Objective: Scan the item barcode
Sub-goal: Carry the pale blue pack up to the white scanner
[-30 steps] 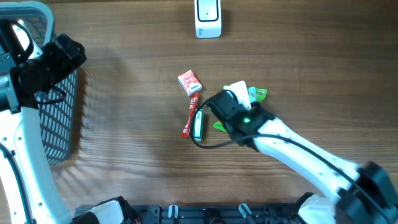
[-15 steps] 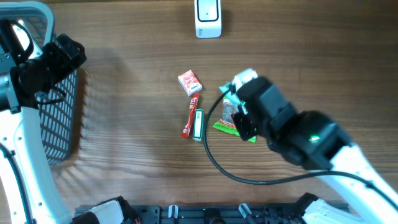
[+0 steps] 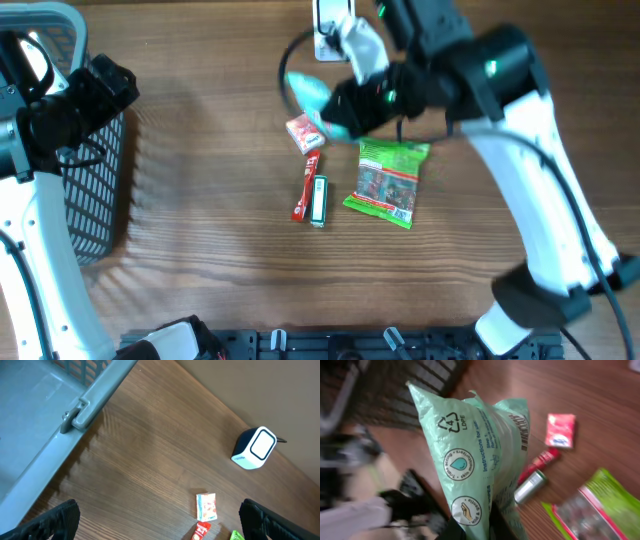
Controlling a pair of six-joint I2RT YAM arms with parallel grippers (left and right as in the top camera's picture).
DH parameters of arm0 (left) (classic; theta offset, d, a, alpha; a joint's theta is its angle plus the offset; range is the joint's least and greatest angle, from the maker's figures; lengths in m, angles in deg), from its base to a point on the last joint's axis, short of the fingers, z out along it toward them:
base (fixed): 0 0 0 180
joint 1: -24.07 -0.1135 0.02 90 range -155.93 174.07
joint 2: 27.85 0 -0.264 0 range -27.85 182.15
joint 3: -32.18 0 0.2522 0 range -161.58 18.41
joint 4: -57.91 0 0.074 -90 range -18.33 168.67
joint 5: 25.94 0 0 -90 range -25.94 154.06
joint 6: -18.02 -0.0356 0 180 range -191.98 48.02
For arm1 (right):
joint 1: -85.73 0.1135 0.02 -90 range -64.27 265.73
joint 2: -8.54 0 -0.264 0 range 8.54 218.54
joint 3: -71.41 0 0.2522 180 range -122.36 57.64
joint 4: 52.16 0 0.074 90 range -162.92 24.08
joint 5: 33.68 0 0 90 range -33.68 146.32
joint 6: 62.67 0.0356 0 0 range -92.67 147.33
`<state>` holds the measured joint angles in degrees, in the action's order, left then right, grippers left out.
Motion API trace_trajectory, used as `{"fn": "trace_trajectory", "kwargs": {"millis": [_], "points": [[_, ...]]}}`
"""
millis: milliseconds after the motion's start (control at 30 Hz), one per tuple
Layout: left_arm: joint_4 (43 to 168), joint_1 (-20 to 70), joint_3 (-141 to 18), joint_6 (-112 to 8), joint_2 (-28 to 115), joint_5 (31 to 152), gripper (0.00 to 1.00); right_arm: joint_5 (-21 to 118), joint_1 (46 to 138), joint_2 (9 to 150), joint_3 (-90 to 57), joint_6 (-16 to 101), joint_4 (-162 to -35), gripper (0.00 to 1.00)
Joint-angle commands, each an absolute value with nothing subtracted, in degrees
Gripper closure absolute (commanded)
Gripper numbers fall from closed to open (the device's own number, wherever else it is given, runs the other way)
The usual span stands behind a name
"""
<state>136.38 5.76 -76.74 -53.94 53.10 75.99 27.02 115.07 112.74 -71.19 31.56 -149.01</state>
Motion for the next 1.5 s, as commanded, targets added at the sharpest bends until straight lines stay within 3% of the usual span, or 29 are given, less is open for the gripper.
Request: {"fn": "trace_trajectory", "kwargs": {"millis": [0, 167, 300, 533, 667, 900, 1467], "points": [[136.27, 5.96, -77.22, -55.07, 53.10, 76.66, 0.00, -0.79, 104.32, 118.10, -73.51, 30.88, -143.61, 0.96], [136.27, 5.96, -77.22, -55.07, 53.10, 76.66, 0.00, -14.62, 97.30, 125.42, -73.49, 36.83, -133.62, 0.96], [136.27, 5.96, -77.22, -55.07, 53.10, 76.66, 0.00, -22.75, 96.23, 133.24, -73.49, 45.98, -118.21, 0.96], [136.27, 5.96, -77.22, -55.07, 53.10, 76.66, 0.00, -26.01, 96.16, 146.97, -73.49, 77.76, -77.67, 0.96], [136.27, 5.96, -77.22, -55.07, 53.10, 76.66, 0.00, -23.89, 95.42, 153.44, -73.49, 92.12, -61.27, 0.96], [136.27, 5.96, -77.22, -55.07, 53.10, 76.66, 0.00, -18.47, 92.32, 162.07, -73.49, 102.37, -51.50, 0.96], [136.27, 5.96, -77.22, -55.07, 53.10, 76.66, 0.00, -13.96, 92.67, 169.88, -73.44, 105.00, -44.05, 0.95]]}}
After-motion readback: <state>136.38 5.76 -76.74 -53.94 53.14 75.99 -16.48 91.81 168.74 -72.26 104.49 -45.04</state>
